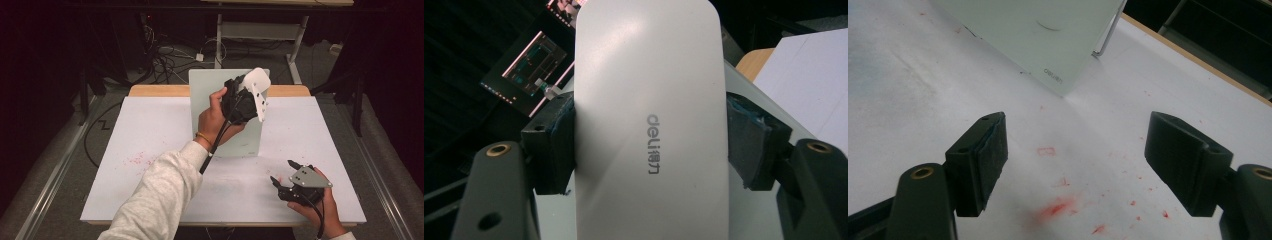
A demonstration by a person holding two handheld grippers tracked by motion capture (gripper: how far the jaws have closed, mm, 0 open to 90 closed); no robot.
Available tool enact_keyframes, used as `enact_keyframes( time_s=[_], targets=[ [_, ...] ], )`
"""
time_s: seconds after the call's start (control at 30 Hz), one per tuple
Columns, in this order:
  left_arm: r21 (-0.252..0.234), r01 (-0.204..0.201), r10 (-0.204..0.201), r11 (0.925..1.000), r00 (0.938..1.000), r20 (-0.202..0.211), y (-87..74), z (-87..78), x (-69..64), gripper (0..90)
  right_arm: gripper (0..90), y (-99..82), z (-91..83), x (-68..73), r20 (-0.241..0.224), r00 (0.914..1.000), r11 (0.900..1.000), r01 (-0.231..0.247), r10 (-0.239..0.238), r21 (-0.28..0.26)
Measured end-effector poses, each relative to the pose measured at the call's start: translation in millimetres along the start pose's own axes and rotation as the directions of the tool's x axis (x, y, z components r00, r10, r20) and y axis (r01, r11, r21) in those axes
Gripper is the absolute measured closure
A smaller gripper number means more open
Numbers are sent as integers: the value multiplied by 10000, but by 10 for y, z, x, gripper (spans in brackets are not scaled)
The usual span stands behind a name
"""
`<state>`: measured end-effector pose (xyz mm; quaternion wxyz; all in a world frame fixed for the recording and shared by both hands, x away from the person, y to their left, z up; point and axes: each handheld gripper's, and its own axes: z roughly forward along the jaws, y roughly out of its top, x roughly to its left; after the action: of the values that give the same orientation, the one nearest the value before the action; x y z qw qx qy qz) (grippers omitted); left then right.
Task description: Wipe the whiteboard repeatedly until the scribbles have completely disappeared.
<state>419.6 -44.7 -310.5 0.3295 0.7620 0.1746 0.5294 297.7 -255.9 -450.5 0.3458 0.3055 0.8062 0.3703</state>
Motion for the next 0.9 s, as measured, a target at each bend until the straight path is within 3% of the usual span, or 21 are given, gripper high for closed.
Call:
enact_keyframes(
  time_s=[0.17,0.27,0.47,0.57,0.63,0.77,0.8,0.83,0.9],
  targets=[
    [81,26,-27,10000,9998,202,-17,19,-89,290,259,4,-6,7,-40,10000,10000,33,-33,11],
    [157,-130,125,9998,9994,308,-106,10,-215,290,259,2,-12,-9,29,10000,10000,20,-20,-31],
    [316,-433,411,9986,9969,677,-425,-37,-563,290,259,5,-25,-25,102,9999,10000,-55,55,-54],
    [433,-790,747,9959,9928,935,-604,-61,-770,290,259,4,-12,-18,92,10000,10000,-31,31,-20],
    [528,-1146,1086,9920,9884,1065,-709,-75,-895,290,259,1,-7,-15,66,10000,10000,-32,32,39],
    [651,-1502,1381,9865,9772,1614,-908,-98,-1123,291,259,1,-7,-19,124,9999,10000,-66,65,25],
    [667,-1703,1565,9831,9721,1746,-964,-103,-1182,290,259,1,-8,-18,134,9999,10000,-67,66,32],
    [727,-2088,1924,9753,9635,1863,-1021,-111,-1247,291,259,-1,-10,-19,138,9999,10000,-60,59,20],
    [760,-2126,1923,9742,9577,2143,-1085,-119,-1306,291,259,-4,-5,-19,123,9999,10000,-67,67,32]
  ],
)
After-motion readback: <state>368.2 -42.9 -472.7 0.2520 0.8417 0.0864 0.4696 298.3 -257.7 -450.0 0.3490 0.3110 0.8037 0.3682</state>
